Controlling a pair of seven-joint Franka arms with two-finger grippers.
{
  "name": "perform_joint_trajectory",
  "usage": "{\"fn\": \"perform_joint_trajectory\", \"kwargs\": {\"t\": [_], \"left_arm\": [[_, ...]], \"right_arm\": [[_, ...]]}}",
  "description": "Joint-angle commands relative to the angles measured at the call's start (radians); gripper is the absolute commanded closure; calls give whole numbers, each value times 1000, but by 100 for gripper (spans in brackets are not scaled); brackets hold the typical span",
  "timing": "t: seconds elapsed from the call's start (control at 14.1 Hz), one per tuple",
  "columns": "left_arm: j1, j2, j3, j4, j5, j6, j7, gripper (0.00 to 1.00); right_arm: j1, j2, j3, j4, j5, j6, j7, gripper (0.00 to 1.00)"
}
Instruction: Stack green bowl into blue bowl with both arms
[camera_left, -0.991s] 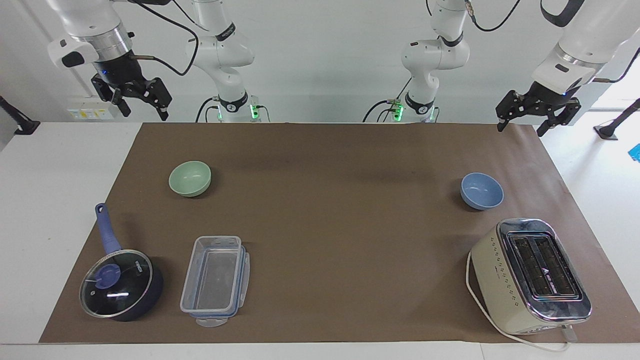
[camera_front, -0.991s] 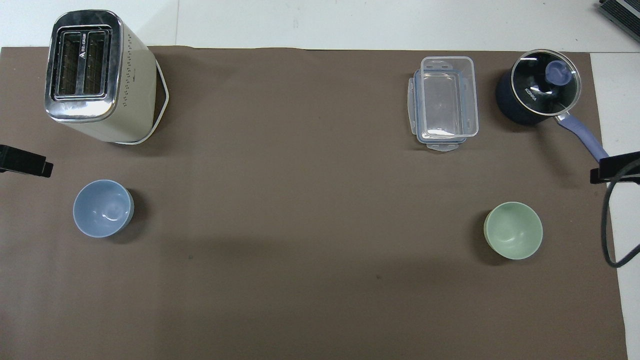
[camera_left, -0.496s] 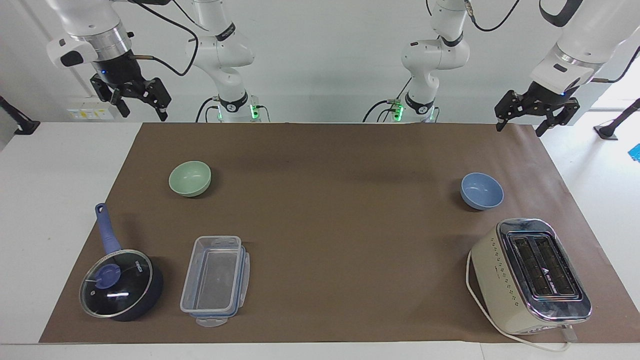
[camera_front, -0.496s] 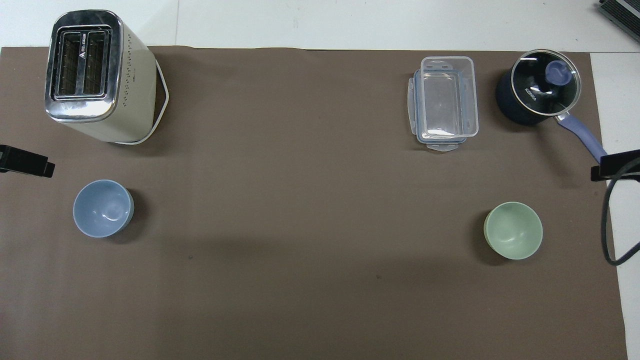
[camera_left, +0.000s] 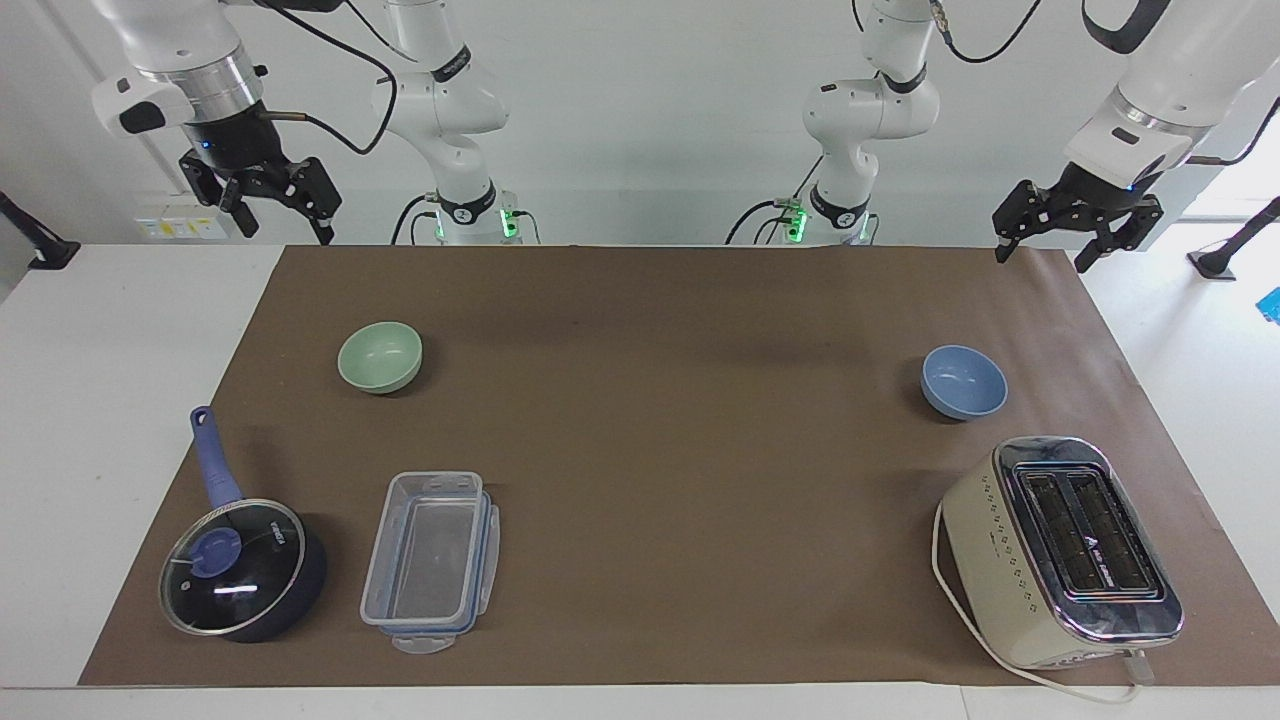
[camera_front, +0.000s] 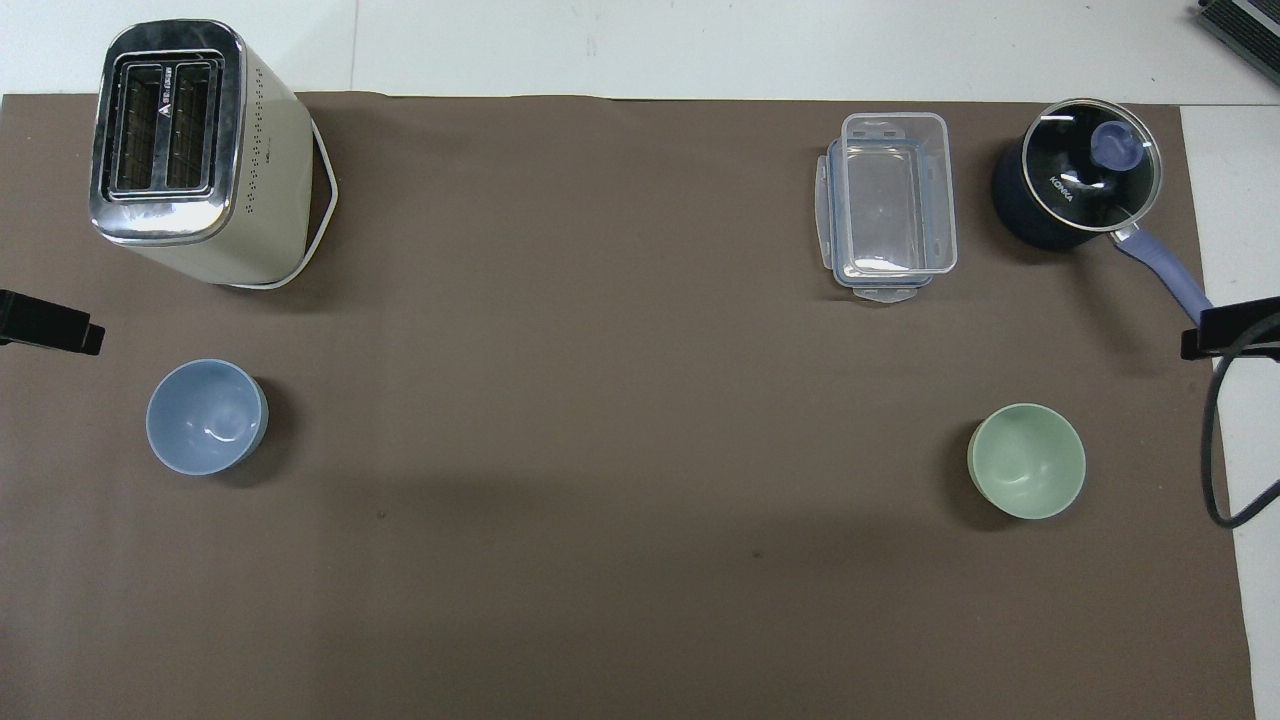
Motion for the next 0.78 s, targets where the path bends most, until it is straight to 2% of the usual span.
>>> {"fn": "perform_joint_trajectory", "kwargs": {"t": [0.0,0.71], "left_arm": [[6,-27,1,-30,-4,9,18,0],[24,-27,1,-33,-8,38,20,0]], "right_arm": [[-12,-14,4,-26,-2,24,12,0],[-12,-14,4,-26,-2,27,16,0]]}}
